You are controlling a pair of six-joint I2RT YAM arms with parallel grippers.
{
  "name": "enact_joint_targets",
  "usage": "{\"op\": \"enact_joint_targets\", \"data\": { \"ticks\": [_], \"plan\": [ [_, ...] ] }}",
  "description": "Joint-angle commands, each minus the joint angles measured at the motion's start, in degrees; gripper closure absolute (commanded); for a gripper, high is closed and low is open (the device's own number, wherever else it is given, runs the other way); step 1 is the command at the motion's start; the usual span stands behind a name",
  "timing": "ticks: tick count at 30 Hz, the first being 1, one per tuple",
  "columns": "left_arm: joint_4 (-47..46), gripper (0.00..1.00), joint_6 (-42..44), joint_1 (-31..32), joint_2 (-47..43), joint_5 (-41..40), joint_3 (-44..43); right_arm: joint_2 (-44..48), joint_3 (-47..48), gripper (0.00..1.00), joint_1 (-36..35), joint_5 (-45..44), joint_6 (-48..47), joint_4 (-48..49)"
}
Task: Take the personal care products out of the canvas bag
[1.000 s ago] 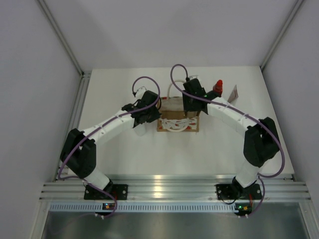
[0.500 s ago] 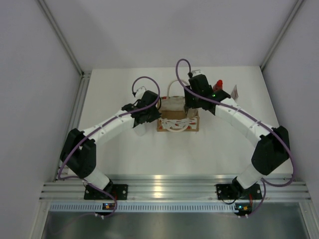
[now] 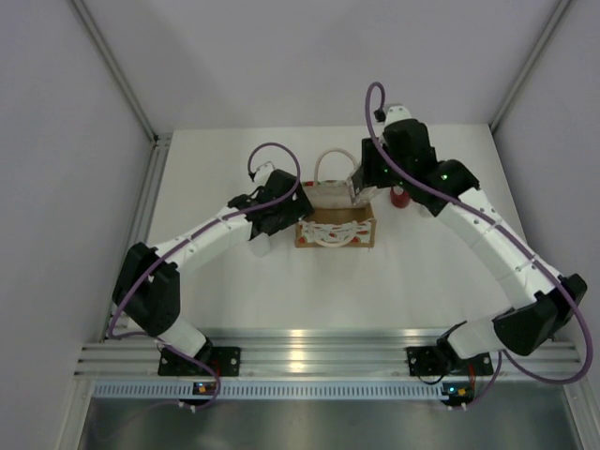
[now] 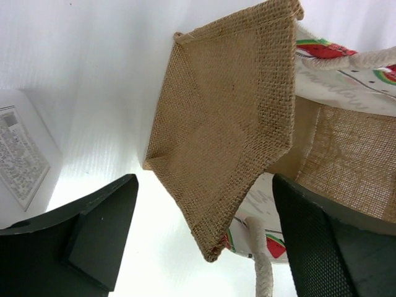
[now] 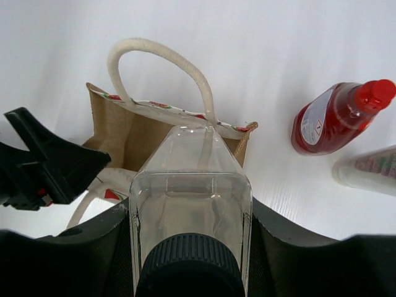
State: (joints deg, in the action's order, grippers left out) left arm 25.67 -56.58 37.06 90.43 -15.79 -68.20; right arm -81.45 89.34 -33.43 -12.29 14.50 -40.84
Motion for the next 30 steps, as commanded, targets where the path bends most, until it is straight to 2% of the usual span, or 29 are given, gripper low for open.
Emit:
{"op": "enact_joint_targets", "data": {
  "ticks": [1, 3, 11, 16, 22, 30],
  "plan": [
    [-0.80, 0.05, 1.82, -0.32, -2.54, 0.67, -3.24, 6.47, 6.28, 1.00, 1.34, 0.08, -0.88, 2.87],
    [-0.71, 0.02, 2.70, -0.23, -2.98, 1.38, -4.04, 7.44, 6.46, 1.00, 2.31, 0.69, -0.88, 2.26],
    [-0.71, 0.02, 4.72, -0.32, -3.77, 3.31, -6.50, 10.87, 5.06, 1.00, 7.41, 1.84, -1.32, 1.03],
    [-0.62, 0.02, 6.39, -0.23, -4.74, 5.51, -8.78, 12.01, 2.25, 1.00, 11.10, -1.94, -1.93, -1.69],
    [-0.62, 0.02, 10.51, -0.23, -7.64, 6.30, -11.68, 13.42, -5.92, 1.00, 15.93, -3.35, -1.93, -1.61],
    [0.16, 0.02, 21.50, -0.23, -11.85, 13.76, -17.65, 13.69, -18.92, 1.00, 19.63, -1.50, 0.09, 4.71]
  ]
}}
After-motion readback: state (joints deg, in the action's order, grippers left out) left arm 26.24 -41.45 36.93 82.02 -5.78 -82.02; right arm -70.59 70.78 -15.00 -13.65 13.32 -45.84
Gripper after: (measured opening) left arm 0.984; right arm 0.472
